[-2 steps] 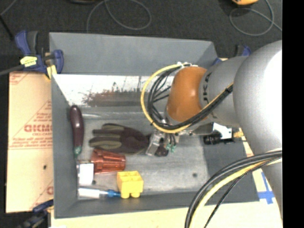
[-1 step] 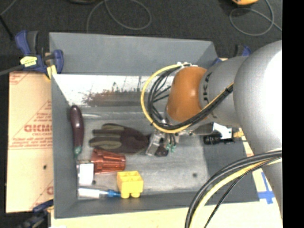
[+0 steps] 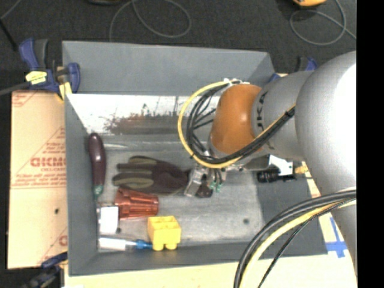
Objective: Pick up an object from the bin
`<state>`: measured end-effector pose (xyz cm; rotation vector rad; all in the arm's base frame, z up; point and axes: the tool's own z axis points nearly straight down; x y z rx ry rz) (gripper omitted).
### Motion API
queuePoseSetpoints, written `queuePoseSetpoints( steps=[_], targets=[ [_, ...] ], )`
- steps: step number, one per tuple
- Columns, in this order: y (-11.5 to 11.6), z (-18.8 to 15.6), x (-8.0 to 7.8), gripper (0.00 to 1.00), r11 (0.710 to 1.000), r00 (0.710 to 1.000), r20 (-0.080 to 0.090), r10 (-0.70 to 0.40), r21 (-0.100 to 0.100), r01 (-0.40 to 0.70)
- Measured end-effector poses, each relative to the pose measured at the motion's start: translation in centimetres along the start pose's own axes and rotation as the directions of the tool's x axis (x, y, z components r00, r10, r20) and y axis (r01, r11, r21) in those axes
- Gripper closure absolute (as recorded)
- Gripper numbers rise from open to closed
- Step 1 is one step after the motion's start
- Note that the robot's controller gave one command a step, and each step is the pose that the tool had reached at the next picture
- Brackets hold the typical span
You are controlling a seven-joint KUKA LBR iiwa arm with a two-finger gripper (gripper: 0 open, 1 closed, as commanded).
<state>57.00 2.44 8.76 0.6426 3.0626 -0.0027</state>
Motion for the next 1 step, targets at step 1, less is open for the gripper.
queuePoseSetpoints(
  steps=[1],
  targets=[
    [0.0,0.0,0.0,1.0,1.0,1.0,0.0,-0.001,0.0,0.001]
  ],
)
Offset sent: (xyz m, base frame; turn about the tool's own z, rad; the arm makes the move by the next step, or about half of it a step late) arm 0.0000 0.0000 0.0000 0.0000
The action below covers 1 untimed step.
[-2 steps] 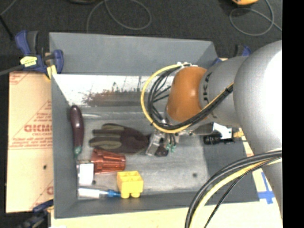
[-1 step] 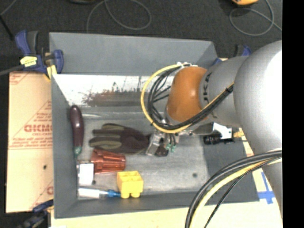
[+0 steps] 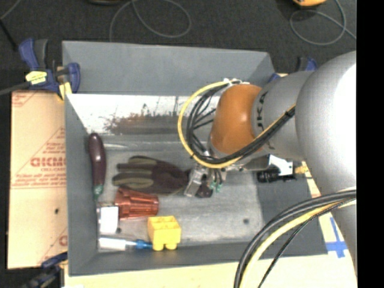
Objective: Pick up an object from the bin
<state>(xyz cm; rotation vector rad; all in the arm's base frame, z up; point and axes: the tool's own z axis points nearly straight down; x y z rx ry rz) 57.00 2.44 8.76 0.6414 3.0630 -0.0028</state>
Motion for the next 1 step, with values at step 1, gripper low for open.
queuePoseSetpoints(
  steps=[1],
  targets=[
    [0.0,0.0,0.0,1.0,1.0,1.0,0.0,-0.001,0.0,0.001]
  ],
)
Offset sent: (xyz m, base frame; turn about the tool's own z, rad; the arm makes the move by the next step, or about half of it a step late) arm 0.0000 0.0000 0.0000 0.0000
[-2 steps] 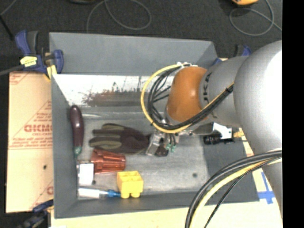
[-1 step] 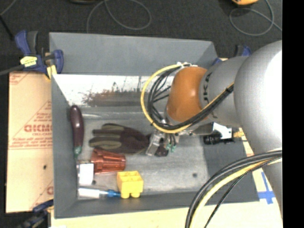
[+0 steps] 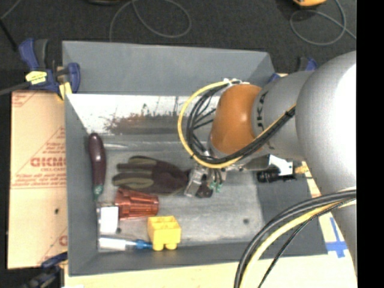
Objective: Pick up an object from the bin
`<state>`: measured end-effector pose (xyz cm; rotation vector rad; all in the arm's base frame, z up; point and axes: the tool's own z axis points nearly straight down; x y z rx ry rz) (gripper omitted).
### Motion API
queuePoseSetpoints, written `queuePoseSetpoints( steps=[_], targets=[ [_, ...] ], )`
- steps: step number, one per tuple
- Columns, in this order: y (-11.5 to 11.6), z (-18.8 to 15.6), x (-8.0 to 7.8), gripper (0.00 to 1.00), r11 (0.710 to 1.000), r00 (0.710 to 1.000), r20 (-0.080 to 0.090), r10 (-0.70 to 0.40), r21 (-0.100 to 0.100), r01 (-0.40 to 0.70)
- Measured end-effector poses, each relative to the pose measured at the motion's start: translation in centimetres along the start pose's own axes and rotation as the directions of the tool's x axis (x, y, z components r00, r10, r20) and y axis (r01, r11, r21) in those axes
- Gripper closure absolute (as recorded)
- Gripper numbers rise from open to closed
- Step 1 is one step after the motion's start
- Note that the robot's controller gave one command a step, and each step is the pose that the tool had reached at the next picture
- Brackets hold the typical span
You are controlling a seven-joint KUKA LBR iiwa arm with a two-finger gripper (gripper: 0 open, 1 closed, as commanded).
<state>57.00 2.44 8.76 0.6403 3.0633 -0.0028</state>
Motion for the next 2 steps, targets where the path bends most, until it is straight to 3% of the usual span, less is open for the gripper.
queuePoseSetpoints(
  steps=[2],
  targets=[
    [0.0,0.0,0.0,1.0,1.0,1.0,0.0,-0.001,0.0,0.001]
  ],
)
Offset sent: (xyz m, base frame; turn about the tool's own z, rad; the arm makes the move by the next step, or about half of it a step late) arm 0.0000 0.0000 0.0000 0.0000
